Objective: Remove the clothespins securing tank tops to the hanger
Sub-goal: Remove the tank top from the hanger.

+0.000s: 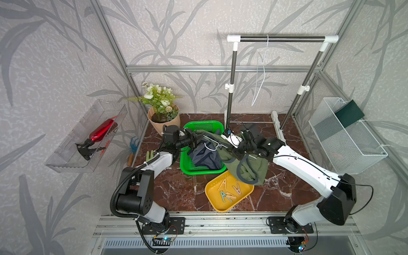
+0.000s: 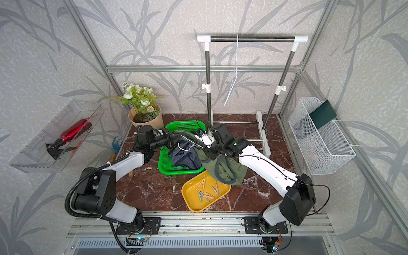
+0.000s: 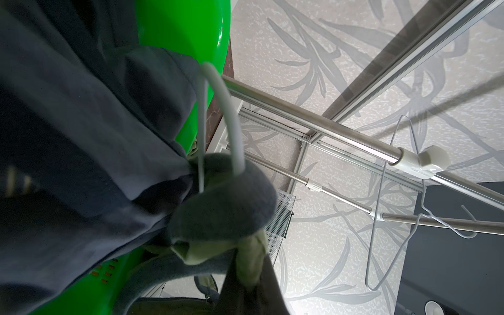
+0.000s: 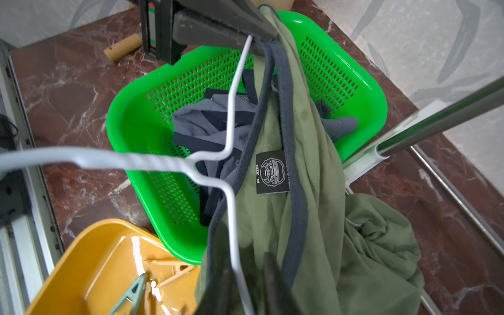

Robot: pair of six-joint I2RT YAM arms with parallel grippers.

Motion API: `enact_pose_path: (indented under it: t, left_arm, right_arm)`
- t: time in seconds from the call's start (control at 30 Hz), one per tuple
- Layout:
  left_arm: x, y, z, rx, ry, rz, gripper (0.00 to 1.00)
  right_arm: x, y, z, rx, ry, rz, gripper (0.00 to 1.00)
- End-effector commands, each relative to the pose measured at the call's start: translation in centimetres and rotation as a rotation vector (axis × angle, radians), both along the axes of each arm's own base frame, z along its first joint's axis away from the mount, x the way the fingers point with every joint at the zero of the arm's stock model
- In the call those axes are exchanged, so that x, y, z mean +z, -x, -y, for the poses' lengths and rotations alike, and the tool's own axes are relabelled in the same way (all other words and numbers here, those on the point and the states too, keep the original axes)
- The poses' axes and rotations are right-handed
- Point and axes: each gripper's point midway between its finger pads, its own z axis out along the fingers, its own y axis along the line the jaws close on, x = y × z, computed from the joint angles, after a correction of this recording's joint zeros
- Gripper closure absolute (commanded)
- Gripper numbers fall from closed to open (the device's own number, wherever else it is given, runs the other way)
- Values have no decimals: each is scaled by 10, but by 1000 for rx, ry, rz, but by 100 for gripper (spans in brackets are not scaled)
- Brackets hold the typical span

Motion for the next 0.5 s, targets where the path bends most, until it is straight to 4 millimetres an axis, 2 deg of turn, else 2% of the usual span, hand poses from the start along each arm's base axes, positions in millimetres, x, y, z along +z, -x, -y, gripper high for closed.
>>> enact_pose_path:
  t: [0.0, 0.03, 0.47]
  left_arm:
    - [14, -6, 0, -16, 34, 30, 100]
    - [13, -7, 0, -15, 34, 27, 100]
    - [13, -14, -21, 12, 3, 22, 98]
  right_arm:
    - [12, 6, 0, 3, -55, 3, 96]
    - [13, 7, 1, 5, -56, 2, 100]
    - [30, 28, 7, 13, -123, -28, 100]
